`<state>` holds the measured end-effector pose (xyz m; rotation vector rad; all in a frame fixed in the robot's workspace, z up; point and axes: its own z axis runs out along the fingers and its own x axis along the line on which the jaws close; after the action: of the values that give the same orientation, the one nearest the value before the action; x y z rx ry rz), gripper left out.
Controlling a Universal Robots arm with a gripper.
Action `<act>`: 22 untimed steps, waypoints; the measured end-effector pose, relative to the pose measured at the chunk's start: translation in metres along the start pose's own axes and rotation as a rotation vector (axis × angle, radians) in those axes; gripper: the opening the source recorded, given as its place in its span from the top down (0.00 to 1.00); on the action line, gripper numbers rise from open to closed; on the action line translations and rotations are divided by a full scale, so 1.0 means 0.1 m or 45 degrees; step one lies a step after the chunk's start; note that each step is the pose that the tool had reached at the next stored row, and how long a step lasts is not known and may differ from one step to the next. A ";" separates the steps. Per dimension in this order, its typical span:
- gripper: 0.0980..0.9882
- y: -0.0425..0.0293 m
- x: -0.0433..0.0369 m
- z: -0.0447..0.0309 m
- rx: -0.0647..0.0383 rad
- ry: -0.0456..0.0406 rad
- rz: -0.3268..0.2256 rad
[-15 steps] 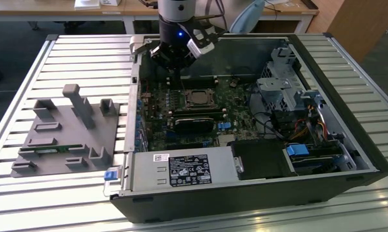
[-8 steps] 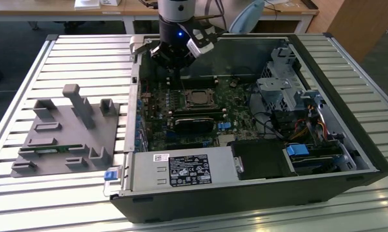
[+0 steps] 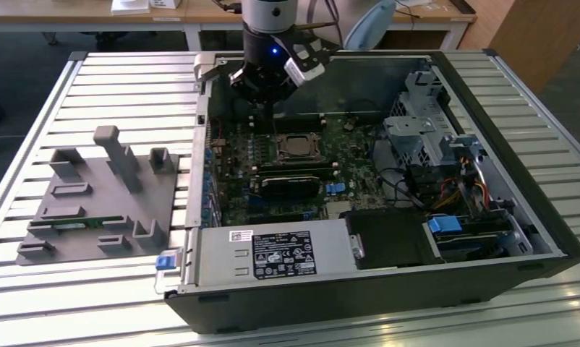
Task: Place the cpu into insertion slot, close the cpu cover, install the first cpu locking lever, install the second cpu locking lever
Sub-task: 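Install the first cpu locking lever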
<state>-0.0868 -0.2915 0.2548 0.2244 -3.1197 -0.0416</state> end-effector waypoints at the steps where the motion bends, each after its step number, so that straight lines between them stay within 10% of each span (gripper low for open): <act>1: 0.98 -0.002 -0.011 0.000 0.000 0.000 0.000; 13: 0.98 -0.036 -0.248 0.013 -0.001 0.005 0.005; 22: 0.98 -0.042 -0.284 0.039 -0.001 0.005 0.020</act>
<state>-0.0581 -0.2915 0.2504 0.1992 -3.1173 -0.0428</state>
